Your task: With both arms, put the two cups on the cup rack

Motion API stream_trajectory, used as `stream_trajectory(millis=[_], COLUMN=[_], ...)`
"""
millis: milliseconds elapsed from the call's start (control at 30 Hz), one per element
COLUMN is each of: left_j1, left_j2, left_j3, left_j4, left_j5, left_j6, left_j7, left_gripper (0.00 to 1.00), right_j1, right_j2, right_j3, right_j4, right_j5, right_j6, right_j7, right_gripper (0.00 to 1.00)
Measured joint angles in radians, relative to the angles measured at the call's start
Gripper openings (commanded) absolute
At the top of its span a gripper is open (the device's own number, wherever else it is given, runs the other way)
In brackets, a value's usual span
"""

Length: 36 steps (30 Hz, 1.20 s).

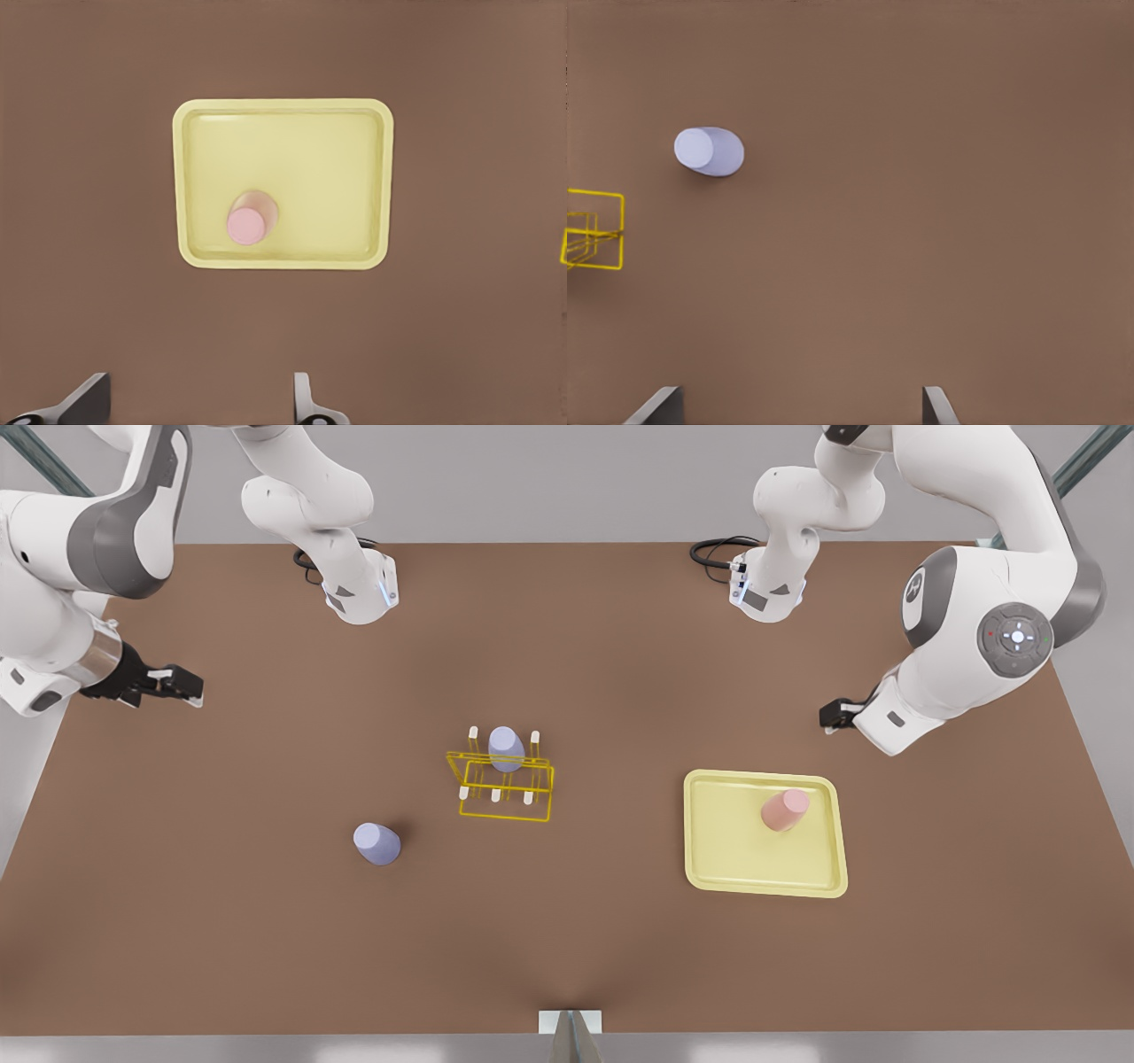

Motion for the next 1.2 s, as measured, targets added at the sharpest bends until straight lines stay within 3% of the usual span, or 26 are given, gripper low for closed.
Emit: stream_trajectory(millis=[67,133,233,433,767,1200], left_j1=[0.0,0.0,0.002,0.029,0.04,0.038], left_j2=[0.003,0.041,0.111,0.194,0.255,0.256], left_j3=[0.0,0.002,0.003,0.006,0.015,0.015], left_j4=[-0.005,-0.07,-0.306,-0.502,-0.57,-0.67], left_j5=[-0.001,-0.001,-0.004,-0.04,-0.051,-0.055], left_j6=[0.01,0.044,0.254,0.657,0.916,1.064], left_j7=[0.002,0.003,0.004,0.008,0.015,0.02], left_gripper=[1.0,1.0,1.0,1.0,1.0,1.0], right_j1=[0.012,0.048,0.192,0.212,0.221,0.227], right_j2=[0.026,0.156,0.35,0.528,0.608,0.609], right_j3=[0.001,-0.001,0.002,0.003,0.014,0.017], right_j4=[0.002,0.018,0.047,0.038,-0.021,-0.117], right_j5=[-0.001,-0.007,-0.007,0.061,0.144,0.152], right_j6=[0.01,0.032,0.129,0.395,0.751,0.818], right_j7=[-0.005,-0.009,-0.013,-0.011,0.068,0.13], right_gripper=[1.0,1.0,1.0,1.0,1.0,1.0])
